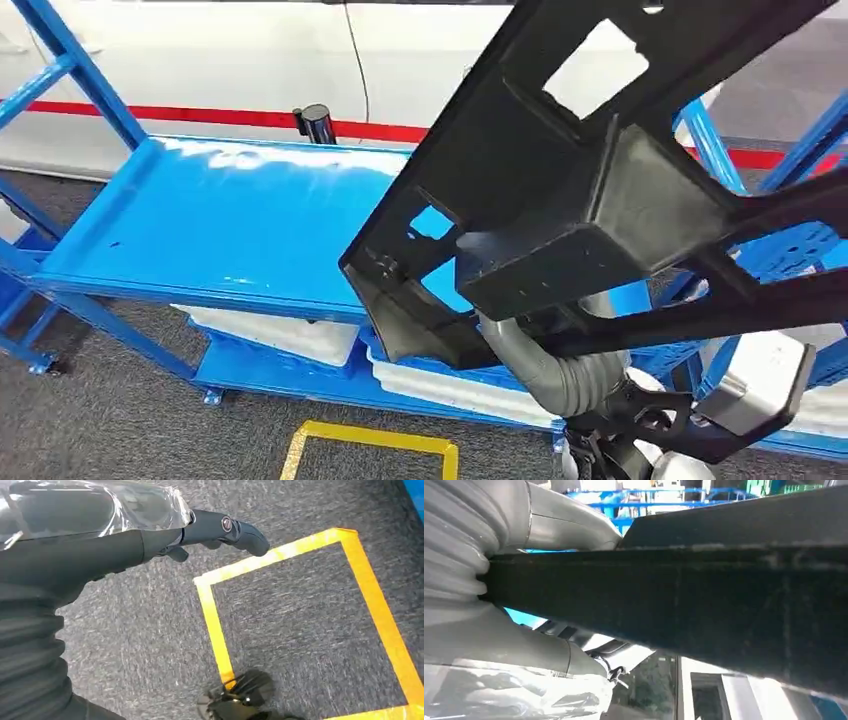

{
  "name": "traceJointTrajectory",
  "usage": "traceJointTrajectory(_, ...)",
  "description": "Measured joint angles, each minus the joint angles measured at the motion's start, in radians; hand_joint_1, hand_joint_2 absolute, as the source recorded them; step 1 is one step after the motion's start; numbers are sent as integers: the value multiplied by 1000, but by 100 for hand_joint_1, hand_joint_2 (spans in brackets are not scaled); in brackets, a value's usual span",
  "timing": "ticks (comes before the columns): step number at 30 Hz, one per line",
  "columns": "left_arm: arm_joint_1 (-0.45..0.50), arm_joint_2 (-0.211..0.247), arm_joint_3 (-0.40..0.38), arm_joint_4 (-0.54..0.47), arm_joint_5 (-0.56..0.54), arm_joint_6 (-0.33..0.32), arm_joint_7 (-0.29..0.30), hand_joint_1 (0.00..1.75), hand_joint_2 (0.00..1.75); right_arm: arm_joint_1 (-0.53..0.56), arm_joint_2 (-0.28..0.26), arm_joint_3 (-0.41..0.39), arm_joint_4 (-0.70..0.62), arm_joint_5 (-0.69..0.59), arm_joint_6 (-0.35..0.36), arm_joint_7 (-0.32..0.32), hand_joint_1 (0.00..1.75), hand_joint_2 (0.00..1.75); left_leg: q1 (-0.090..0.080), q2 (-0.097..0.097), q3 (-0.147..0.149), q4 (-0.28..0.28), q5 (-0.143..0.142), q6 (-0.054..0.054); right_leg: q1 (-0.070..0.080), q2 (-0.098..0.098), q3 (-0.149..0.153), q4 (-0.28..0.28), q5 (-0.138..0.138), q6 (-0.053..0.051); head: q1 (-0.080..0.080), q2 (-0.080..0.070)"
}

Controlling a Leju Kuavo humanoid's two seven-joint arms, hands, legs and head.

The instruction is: Take the parts from the cabinet and place them on the table.

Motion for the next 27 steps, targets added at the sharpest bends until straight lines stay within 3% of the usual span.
traceJointTrajectory(1, 0, 1, 0, 0, 1, 0, 0, 0, 175, 0, 0, -2, 0, 0, -1, -1, 175, 175, 1, -49, 26, -57, 1, 9, 0, 5, -4, 0, 3, 4, 0, 0)
traceJointTrajectory(2, 2, 1, 0, 0, 2, 0, -1, 0, 175, -3, 0, -2, 0, -1, -2, -2, 175, 175, 0, -49, 29, -72, 0, 10, 2, 17, -10, 4, 6, 9, 1, 0)
traceJointTrajectory(4, 3, 1, 0, 0, 5, 0, -1, 0, 175, 3, 0, -4, 0, -2, -3, -2, 175, 175, -7, -31, 24, -63, 1, 13, -5, 38, -19, -1, 15, 23, 0, 0)
traceJointTrajectory(5, 2, 1, 0, 0, 5, 0, -1, 0, 175, 5, 0, -7, 0, -2, -3, -3, 175, 175, -8, -19, 25, -67, 7, 22, -6, 50, -22, -2, 21, 32, 1, 0)
traceJointTrajectory(6, 1, -2, 0, 0, 5, 0, -1, 0, 175, 6, -1, -11, 0, -3, -4, -3, 175, 175, 4, -4, 29, -79, 18, 33, -6, 43, -27, 5, 14, 34, 1, 0)
traceJointTrajectory(7, 0, -2, 0, 0, 5, 0, -1, 0, 175, 6, -2, -15, 0, -3, -6, -4, 175, 175, 1, 6, 28, -80, 23, 38, 2, -5, -43, 38, -17, 35, 4, 0)
traceJointTrajectory(8, 0, -1, 0, 0, 5, 0, -1, 0, 175, 5, -2, -18, 0, -3, -6, -4, 175, 175, -1, 20, 24, -80, 25, 44, 0, -32, -71, 101, -61, 37, 6, 0)
traceJointTrajectory(10, 7, 0, 1, 0, 6, 0, -1, 0, 175, 9, -2, -18, 0, -3, -6, -4, 175, 175, -6, 48, 17, -79, 27, 45, -4, -52, -145, 287, -150, 43, 7, 0)
traceJointTrajectory(11, 10, 0, 1, 0, 6, 0, -1, 0, 175, 10, -2, -18, 1, -3, -6, -6, 175, 175, -6, 58, 14, -79, 30, 45, -5, -54, -161, 335, -165, 46, 7, 0)
traceJointTrajectory(12, 11, 0, 1, 0, 7, 0, -1, 0, 175, 12, -2, -18, 3, -3, -6, -7, 175, 175, -6, 66, 11, -79, 32, 43, -7, -55, -153, 333, -157, 47, 7, 0)
traceJointTrajectory(13, 10, 0, 0, 0, 7, 0, -1, 0, 175, 12, -2, -18, 4, -3, -7, -8, 175, 175, -6, 74, 7, -78, 35, 40, -10, -55, -115, 279, -130, 48, 7, 0)
traceJointTrajectory(15, 9, 0, 1, 0, 8, 0, -1, 0, 175, 12, -2, -19, 5, -3, -8, -10, 175, 175, -5, 82, 4, -74, 39, 34, -13, -62, 8, 86, -59, 48, 7, 0)
traceJointTrajectory(16, 9, 0, 1, 0, 8, 0, -1, 0, 175, 11, -2, -20, 5, -3, -8, -13, 175, 175, -6, 83, 2, -70, 40, 31, -14, -77, 54, 12, -54, 48, 7, 0)
traceJointTrajectory(17, 7, 0, 1, 0, 8, 0, -1, 0, 175, 12, -2, -21, 5, -3, -8, -16, 175, 175, -14, 84, -6, -59, 39, 27, -8, -77, 55, -2, -53, 39, 6, 0)
traceJointTrajectory(19, 7, 0, 1, 0, 11, 0, -1, 0, 175, 13, -2, -22, 6, -3, -9, -23, 175, 175, -13, 84, -12, -61, 50, 11, -4, -75, 44, 5, -47, 28, 3, 0)
traceJointTrajectory(21, 10, 0, 1, 0, 14, 0, -1, 0, 175, 13, -3, -24, 6, -3, -9, -24, 175, 175, -6, 82, -19, -58, 54, 1, -4, -76, 34, 0, -33, 9, 4, 0)
traceJointTrajectory(22, 11, 0, 0, 0, 14, 0, -1, 0, 175, 11, -2, -25, 6, -3, -8, -26, 175, 175, -2, 66, -33, -32, 18, -7, -6, -77, 26, 1, -25, 3, 4, 0)
traceJointTrajectory(23, 12, -1, 0, 0, 13, -1, -1, 0, 175, 12, -2, -26, 6, -3, -9, -26, 175, 175, -2, 56, -58, 31, -37, -11, -6, -77, 17, 1, -18, -4, 2, 0)
traceJointTrajectory(25, 14, 0, 0, 0, 14, -1, 0, 0, 175, 13, -2, -26, 6, -3, -9, -29, 175, 175, -1, 48, -120, 200, -131, -17, -3, -75, -5, 2, -3, -8, 2, 0)
traceJointTrajectory(27, 15, 0, 0, 0, 14, -1, 1, 0, 175, 14, -2, -26, 6, -3, -8, -29, 175, 175, -1, 46, -138, 263, -157, -17, -1, -72, -16, 2, 5, -8, 2, 0)
